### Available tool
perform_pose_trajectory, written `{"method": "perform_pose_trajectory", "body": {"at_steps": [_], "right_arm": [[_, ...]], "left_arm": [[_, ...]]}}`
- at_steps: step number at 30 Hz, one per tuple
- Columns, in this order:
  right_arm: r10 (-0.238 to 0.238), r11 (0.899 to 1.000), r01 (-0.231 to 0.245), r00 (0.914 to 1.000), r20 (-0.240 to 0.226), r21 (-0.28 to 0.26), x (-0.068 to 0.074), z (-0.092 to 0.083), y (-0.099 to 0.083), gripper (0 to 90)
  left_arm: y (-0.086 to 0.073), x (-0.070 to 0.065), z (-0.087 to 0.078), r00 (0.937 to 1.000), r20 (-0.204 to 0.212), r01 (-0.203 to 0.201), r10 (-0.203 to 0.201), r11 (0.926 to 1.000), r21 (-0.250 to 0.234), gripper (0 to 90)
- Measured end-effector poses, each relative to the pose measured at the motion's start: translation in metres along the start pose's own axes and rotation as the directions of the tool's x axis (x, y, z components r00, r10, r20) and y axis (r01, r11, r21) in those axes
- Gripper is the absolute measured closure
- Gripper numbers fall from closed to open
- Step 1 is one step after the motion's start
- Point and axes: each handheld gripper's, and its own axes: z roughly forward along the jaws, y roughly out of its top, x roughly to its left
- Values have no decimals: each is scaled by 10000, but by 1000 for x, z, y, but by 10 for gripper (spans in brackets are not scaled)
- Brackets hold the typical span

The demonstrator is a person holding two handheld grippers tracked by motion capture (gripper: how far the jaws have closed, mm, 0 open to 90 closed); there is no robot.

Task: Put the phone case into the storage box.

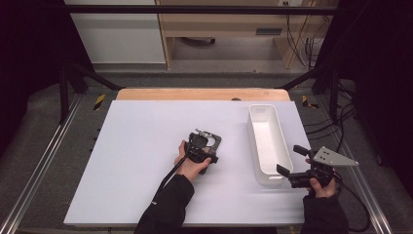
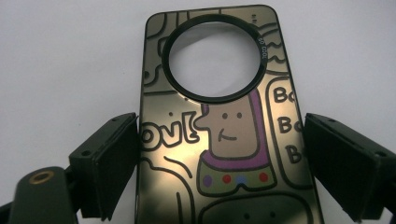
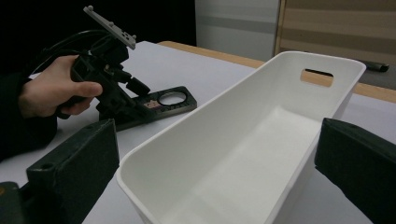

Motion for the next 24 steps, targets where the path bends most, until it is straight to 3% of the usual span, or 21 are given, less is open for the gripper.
{"method": "perform_pose_trajectory", "body": {"at_steps": [4,15,24], "right_arm": [[-18,10000,18,10000,-1,-11,0,0,0,3],[-58,10000,58,10000,-19,-35,0,-1,0,3],[-120,9999,119,9999,-97,-80,2,-1,1,3]], "left_arm": [[1,1,-3,10000,-58,-77,77,10000,-56,116],[3,4,-23,9991,342,-238,254,9986,-462,116],[3,5,-49,9949,686,-678,743,9934,-925,116]]}}
